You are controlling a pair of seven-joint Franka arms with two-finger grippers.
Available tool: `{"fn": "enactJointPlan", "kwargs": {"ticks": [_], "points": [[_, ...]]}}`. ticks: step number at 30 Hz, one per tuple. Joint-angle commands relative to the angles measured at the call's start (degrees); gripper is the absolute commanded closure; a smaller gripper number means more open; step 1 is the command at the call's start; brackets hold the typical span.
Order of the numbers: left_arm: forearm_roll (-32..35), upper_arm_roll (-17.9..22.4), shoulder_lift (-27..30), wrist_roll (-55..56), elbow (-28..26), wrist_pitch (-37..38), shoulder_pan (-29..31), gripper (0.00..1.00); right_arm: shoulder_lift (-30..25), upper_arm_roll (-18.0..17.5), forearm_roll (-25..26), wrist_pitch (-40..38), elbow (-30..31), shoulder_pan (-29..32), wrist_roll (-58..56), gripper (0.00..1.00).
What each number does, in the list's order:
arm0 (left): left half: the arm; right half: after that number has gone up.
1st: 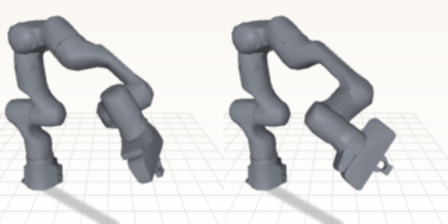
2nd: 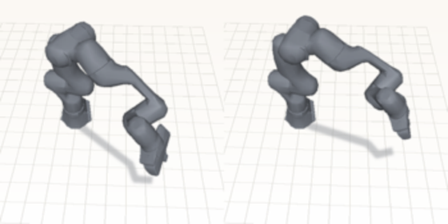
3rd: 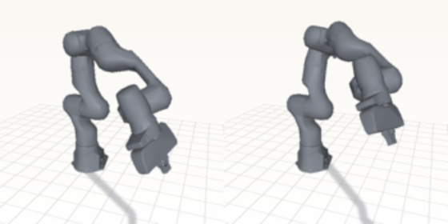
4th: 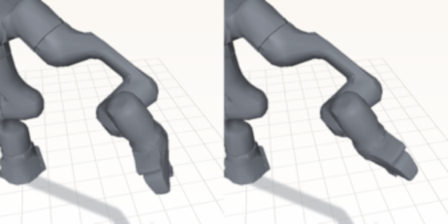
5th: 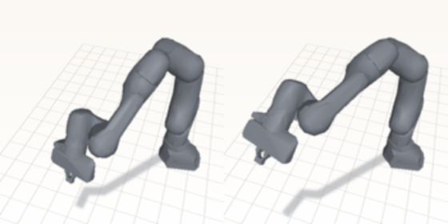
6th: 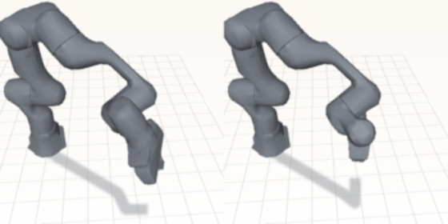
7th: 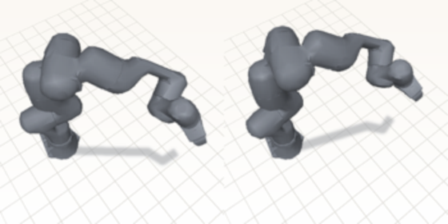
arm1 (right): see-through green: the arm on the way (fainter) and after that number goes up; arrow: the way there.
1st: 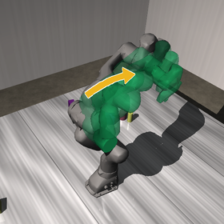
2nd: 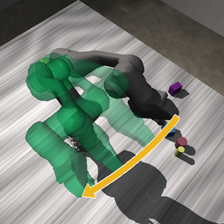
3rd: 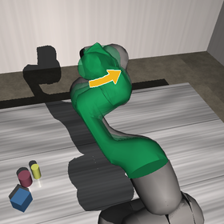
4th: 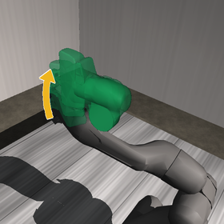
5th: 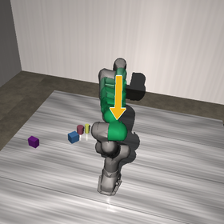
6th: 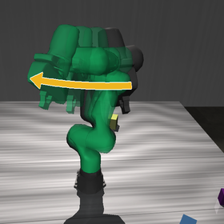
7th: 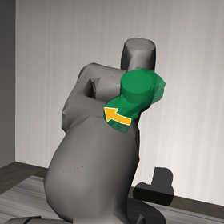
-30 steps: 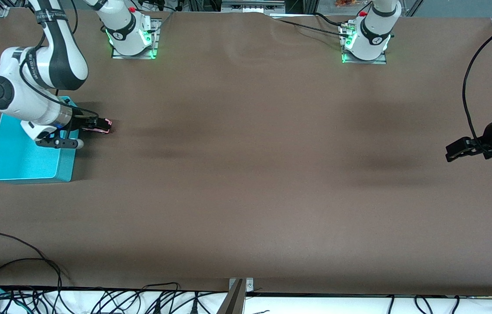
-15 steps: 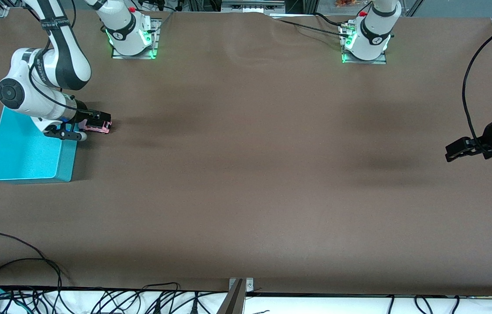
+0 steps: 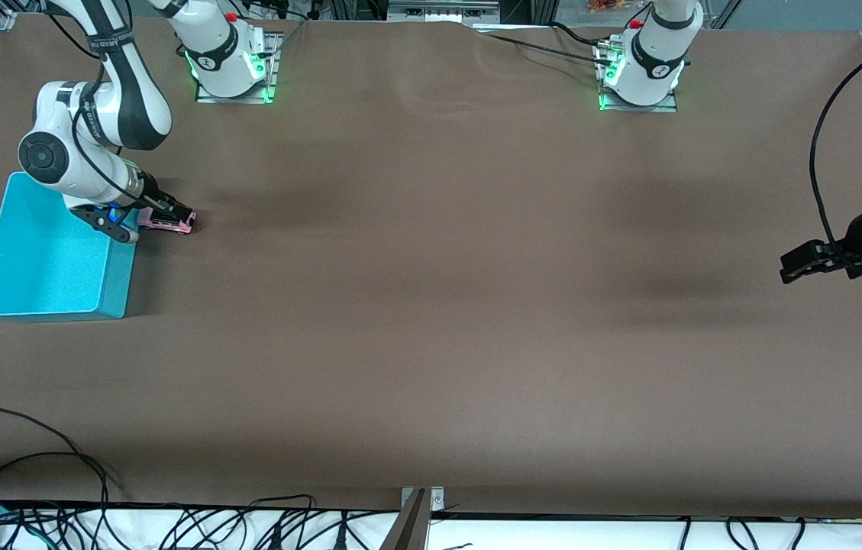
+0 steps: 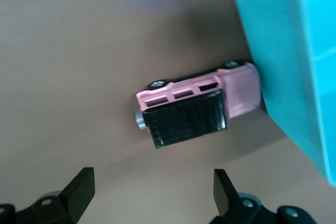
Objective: Wind and store pink jeep toy
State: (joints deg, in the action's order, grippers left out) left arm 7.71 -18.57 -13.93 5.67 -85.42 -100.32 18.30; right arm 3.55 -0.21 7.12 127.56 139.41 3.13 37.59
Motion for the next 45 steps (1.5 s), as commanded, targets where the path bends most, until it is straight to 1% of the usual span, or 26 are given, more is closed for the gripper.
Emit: {"fn": "enactJointPlan", "kwargs": {"ticks": [1,7,12,17,25,27,34,45], "points": [[-1.4,-0.1,1.4,-1.2,-1.2,0.1,0.4,0.00,-2.0,-0.5,2.9,2.5,1.9,0.5,10.7,0.00],[-1.4,-0.1,1.5,-1.2,-1.2,0.2,0.3,0.00,-1.4,-0.5,2.8,5.7,2.2,0.7,20.1,0.00],[-1.4,-0.1,1.5,-1.2,-1.2,0.2,0.3,0.00,-1.0,-0.4,2.7,9.5,4.0,1.6,23.3,0.00],[-1.4,-0.1,1.5,-1.2,-1.2,0.5,0.3,0.00,-0.4,-0.3,2.7,14.8,6.7,3.0,27.0,0.00],[-1.4,-0.1,1.5,-1.2,-1.2,0.6,0.2,0.00,-0.3,-0.3,2.6,18.9,8.7,5.1,28.7,0.00],[-1.4,-0.1,1.5,-1.2,-1.2,0.6,0.2,0.00,0.7,-0.2,2.6,19.9,8.9,5.3,29.6,0.00],[-1.4,-0.1,1.5,-1.2,-1.2,0.6,0.2,0.00,1.7,-0.1,2.6,26.8,12.2,6.0,32.0,0.00],[-1.4,-0.1,1.4,-1.2,-1.2,0.6,0.2,0.00,3.3,-0.1,2.5,28.4,12.3,6.2,33.2,0.00]]}}
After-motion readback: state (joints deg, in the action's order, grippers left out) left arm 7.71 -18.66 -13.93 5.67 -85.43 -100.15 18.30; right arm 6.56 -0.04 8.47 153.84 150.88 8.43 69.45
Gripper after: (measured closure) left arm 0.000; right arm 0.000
